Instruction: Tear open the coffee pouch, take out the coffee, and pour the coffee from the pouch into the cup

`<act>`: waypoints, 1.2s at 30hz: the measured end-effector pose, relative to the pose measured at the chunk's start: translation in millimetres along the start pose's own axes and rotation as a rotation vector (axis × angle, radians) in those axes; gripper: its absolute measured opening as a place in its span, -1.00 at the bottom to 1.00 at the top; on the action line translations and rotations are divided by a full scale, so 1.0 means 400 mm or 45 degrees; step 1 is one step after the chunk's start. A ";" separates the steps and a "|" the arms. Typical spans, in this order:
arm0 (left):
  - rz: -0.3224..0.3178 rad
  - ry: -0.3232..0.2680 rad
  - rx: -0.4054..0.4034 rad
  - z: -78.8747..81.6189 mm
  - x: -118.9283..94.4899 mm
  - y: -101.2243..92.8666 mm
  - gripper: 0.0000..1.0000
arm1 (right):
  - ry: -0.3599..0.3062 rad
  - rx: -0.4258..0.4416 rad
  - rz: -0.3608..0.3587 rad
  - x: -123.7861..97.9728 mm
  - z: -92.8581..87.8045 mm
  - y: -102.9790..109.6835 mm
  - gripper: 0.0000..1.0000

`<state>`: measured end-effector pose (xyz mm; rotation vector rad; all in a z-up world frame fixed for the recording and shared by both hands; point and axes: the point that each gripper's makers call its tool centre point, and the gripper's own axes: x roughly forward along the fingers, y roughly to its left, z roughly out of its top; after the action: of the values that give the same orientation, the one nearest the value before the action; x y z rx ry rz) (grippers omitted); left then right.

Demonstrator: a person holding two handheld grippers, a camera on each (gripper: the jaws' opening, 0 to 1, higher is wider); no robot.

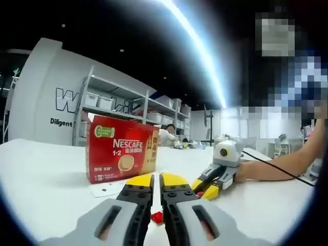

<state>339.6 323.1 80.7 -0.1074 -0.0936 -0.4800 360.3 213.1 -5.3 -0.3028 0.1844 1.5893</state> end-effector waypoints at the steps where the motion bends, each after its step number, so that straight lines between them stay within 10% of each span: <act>1: 0.000 0.000 0.000 0.000 0.000 0.001 -0.85 | -0.004 0.002 -0.001 0.000 0.002 0.000 -0.64; 30: -0.002 0.002 0.001 -0.001 0.001 0.007 -0.85 | -0.084 0.053 0.024 -0.010 0.031 0.017 -0.68; 36: -0.003 -0.003 -0.002 0.001 -0.004 -0.004 -0.85 | -0.096 0.055 0.009 -0.016 0.032 0.009 -0.94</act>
<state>337.6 322.5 81.2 -0.1094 -0.0956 -0.4819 355.8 210.7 8.5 -0.2091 0.1614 1.5987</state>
